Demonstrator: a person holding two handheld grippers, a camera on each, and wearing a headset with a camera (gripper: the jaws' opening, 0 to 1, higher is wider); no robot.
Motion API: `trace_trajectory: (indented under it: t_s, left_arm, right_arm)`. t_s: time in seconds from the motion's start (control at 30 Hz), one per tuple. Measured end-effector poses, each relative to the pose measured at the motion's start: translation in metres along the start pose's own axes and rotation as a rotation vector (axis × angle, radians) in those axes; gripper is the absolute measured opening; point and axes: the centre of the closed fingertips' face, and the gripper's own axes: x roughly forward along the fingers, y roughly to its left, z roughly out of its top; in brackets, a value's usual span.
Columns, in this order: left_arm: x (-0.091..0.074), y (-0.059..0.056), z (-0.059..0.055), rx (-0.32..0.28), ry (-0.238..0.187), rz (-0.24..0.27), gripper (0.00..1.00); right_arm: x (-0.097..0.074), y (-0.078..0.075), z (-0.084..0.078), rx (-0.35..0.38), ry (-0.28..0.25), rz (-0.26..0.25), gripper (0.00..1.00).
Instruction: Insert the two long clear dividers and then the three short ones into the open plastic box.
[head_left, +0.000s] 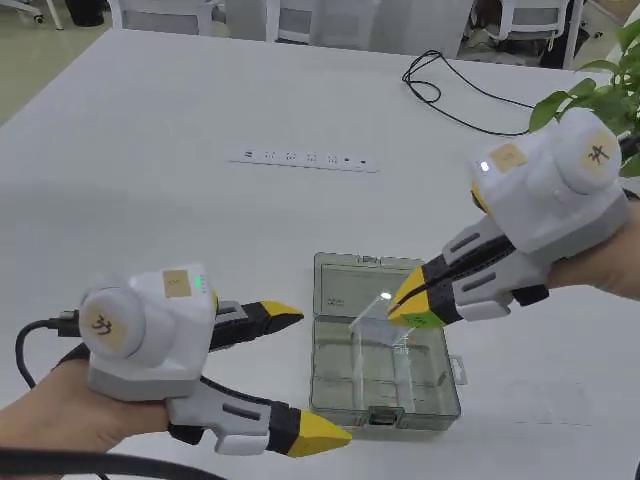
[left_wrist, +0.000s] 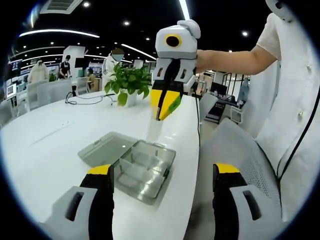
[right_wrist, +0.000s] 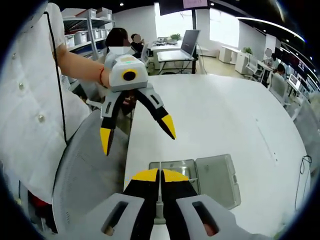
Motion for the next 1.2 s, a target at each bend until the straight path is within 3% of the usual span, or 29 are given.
trace_trajectory:
  t_s: [0.33, 0.57, 1.2]
  left_arm:
    - [-0.004, 0.009, -0.006, -0.018, -0.002, 0.036, 0.98]
    - [-0.006, 0.013, -0.010, -0.026, -0.003, 0.048, 1.00]
    - [-0.005, 0.012, -0.013, -0.037, -0.003, 0.047, 1.00]
  right_arm:
    - [0.029, -0.019, -0.010, 0.013, 0.000, -0.014, 0.03]
    - [0.050, -0.024, -0.025, 0.026, 0.018, -0.002, 0.03]
    - [0.062, -0.030, -0.040, 0.042, 0.036, -0.005, 0.03]
